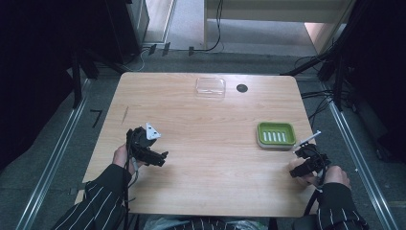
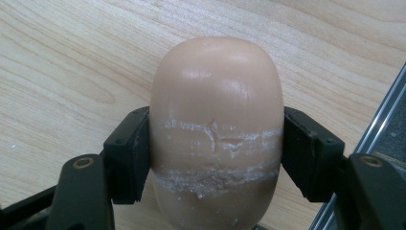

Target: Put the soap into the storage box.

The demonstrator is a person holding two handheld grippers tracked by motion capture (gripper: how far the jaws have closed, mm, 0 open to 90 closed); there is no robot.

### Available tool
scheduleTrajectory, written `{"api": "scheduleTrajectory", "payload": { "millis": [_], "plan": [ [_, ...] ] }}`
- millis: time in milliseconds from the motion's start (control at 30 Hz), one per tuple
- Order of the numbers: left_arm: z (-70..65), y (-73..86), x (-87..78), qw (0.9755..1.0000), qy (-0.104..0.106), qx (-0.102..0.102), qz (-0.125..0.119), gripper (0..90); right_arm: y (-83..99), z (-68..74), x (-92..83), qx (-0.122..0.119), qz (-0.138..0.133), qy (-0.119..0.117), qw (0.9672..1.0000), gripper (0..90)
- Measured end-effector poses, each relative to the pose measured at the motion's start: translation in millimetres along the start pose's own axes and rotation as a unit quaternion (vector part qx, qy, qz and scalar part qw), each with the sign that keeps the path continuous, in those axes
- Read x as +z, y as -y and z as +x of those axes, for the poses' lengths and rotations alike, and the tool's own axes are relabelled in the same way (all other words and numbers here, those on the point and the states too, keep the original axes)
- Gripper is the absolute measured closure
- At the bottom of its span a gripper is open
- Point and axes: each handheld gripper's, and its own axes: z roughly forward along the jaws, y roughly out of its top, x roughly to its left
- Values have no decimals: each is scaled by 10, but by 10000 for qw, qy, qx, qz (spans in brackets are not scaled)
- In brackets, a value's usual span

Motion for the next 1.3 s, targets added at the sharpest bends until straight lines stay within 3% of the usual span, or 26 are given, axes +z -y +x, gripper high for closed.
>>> {"api": "scheduleTrajectory", "payload": {
  "millis": [1300],
  "plan": [
    [3, 2, 7, 10000, 1, -14, 18, 0, -122, 85, -253, -384, -365, 92, 9986, 337]
  ]
}}
